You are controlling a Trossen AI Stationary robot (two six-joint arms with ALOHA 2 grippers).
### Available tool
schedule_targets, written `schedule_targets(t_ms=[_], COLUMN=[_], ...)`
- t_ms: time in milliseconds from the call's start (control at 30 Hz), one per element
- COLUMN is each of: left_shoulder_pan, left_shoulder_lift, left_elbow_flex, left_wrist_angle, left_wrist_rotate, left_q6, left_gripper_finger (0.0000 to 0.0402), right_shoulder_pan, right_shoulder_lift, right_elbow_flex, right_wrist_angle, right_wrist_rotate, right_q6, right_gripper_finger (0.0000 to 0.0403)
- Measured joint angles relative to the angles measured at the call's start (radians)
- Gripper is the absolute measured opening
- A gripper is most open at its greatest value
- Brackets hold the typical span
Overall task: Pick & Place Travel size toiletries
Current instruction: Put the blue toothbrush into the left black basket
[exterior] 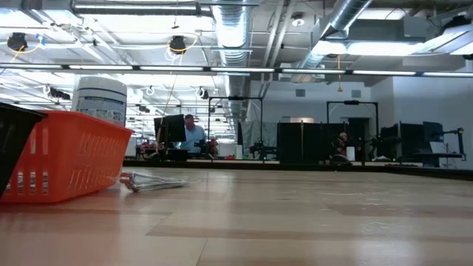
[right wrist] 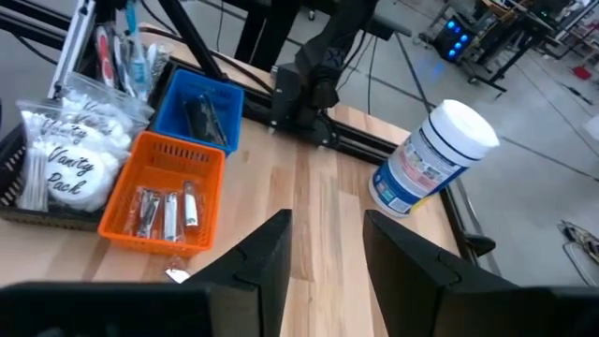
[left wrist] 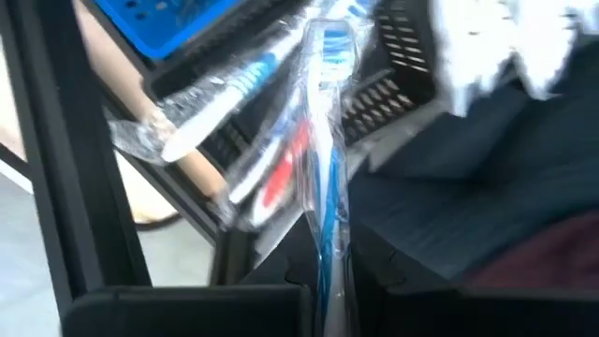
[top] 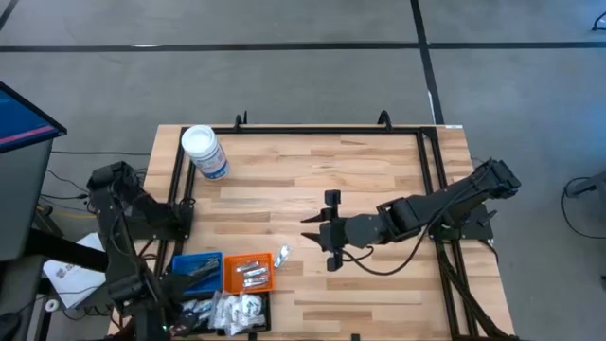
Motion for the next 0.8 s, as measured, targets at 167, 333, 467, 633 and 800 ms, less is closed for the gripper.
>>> schedule_targets(t_ms=[167,333,467,633,800], left_shoulder_pan=[-0.021,-0.037,-0.049,-0.067,-0.076], left_shoulder_lift=[0.065,0.137,0.177,0.207,0.233], left_elbow_flex=[0.0,0.0,0.0,0.0,0.0], left_wrist_angle=[-0.012,-0.012,-0.011,-0.036,-0.054], left_wrist_rotate=[-0.031,-0.085,-0.075,-0.074,-0.078], left_q6=[0.016,0.037,0.06,0.08,0.109], left_gripper_finger=[0.0011,0.0011,0.0014,0.0027,0.0053], right_shoulder_pan=[0.017,0.017,0.015,0.016,0.016], right_shoulder_lift=[0.0,0.0,0.0,0.0,0.0], right_elbow_flex=[0.0,0.0,0.0,0.0,0.0], right_wrist_angle=[0.007,0.019,0.02,0.023,0.023], right_wrist_rotate=[0.0,0.0,0.0,0.0,0.0], right_q6=[0.0,0.0,0.0,0.0,0.0], right_gripper_finger=[0.0129,0.0127,0.0128,0.0128,0.0127])
